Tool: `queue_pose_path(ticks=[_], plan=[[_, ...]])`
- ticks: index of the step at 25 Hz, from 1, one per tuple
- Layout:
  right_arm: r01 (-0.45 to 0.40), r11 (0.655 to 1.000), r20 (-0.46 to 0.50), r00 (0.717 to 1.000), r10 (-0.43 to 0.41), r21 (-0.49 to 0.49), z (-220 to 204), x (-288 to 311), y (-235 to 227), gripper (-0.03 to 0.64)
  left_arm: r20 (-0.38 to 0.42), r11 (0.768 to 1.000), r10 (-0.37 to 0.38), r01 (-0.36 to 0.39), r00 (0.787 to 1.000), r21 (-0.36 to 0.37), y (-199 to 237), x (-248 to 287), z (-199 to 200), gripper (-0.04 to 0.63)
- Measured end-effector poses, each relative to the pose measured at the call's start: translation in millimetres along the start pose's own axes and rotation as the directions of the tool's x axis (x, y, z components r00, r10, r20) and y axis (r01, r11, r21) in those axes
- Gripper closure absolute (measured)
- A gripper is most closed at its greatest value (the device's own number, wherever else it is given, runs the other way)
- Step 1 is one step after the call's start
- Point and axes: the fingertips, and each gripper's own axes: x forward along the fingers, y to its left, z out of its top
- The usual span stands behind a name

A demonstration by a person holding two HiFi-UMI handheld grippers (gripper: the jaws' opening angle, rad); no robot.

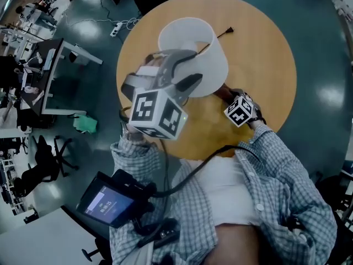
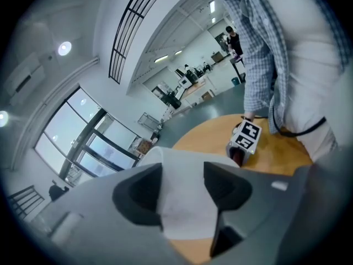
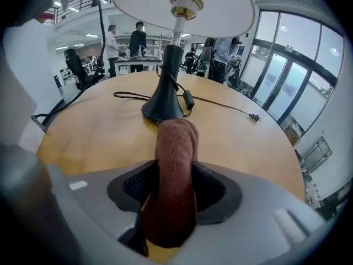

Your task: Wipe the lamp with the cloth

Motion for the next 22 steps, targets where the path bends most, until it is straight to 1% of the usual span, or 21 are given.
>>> queue_pose_path(ticks=[1,2,3,4,6,9,11,12,14,16,17,18,19,21,22], plan=[[-0.007,1.000,-0.003,1.000,0.007,0.007,-0.4,1.6,0.6,0.394,0.007,1.000,0.001,-0.001,1.000,-0.006,-1.3,-0.3,-0.1,0.357],[-0.016,1.000,-0.004,1.000,0.016,0.017,-0.4,3.5,1.1,0.384,0.017,1.000,0.002,-0.002,1.000,-0.016,-2.7,-0.5,-0.6,0.356],[-0.028,0.999,0.000,1.000,0.028,0.030,0.4,4.8,1.9,0.347,0.031,1.000,0.004,-0.003,0.999,-0.031,-4.0,-1.2,-1.0,0.353],[-0.041,0.998,0.009,0.999,0.040,0.045,2.1,4.9,2.4,0.307,0.050,0.999,0.005,-0.002,0.999,-0.051,-5.0,-2.2,-0.9,0.335],[-0.051,0.997,0.037,0.998,0.049,0.066,7.0,0.5,1.4,0.279,0.089,0.996,0.008,0.001,0.996,-0.094,-5.3,-4.7,0.4,0.309],[-0.039,0.998,0.070,0.997,0.035,0.056,11.7,-12.1,-0.2,0.279,0.126,0.991,0.032,-0.015,0.992,-0.136,-4.0,-9.2,2.0,0.308],[-0.029,0.998,0.099,0.995,0.024,0.050,13.4,-24.1,1.2,0.279,0.158,0.982,0.081,-0.051,0.984,-0.183,-2.0,-16.6,2.4,0.308],[-0.019,0.998,0.122,0.992,0.012,0.058,14.5,-31.3,1.1,0.282,0.182,0.972,0.116,-0.074,0.976,-0.224,0.1,-22.3,2.2,0.308],[0.009,0.996,0.175,0.984,-0.025,0.090,16.8,-46.6,-2.6,0.313,0.244,0.940,0.183,-0.096,0.952,-0.329,3.8,-34.1,2.7,0.306],[0.031,0.991,0.218,0.974,-0.059,0.130,16.7,-59.9,-5.6,0.376,0.296,0.907,0.221,-0.085,0.929,-0.413,4.5,-39.9,4.1,0.320],[0.031,0.988,0.232,0.970,-0.066,0.153,15.5,-64.5,-4.0,0.383,0.309,0.896,0.232,-0.079,0.922,-0.437,3.2,-40.7,4.2,0.336],[0.022,0.984,0.242,0.968,-0.065,0.178,13.8,-67.5,-0.1,0.383,0.313,0.890,0.241,-0.080,0.919,-0.449,1.2,-41.1,4.0,0.353],[0.011,0.979,0.248,0.967,-0.062,0.204,11.6,-69.5,5.1,0.383,0.312,0.889,0.248,-0.088,0.917,-0.449,-0.8,-41.4,4.0,0.356],[-0.001,0.971,0.252,0.966,-0.062,0.241,6.5,-72.5,14.3,0.383,0.306,0.899,0.263,-0.117,0.915,-0.423,-4.3,-41.7,5.9,0.358],[-0.002,0.968,0.251,0.966,-0.064,0.252,3.4,-73.4,17.9,0.389,0.308,0.904,0.268,-0.128,0.913,-0.407,-6.4,-41.8,7.6,0.380]])
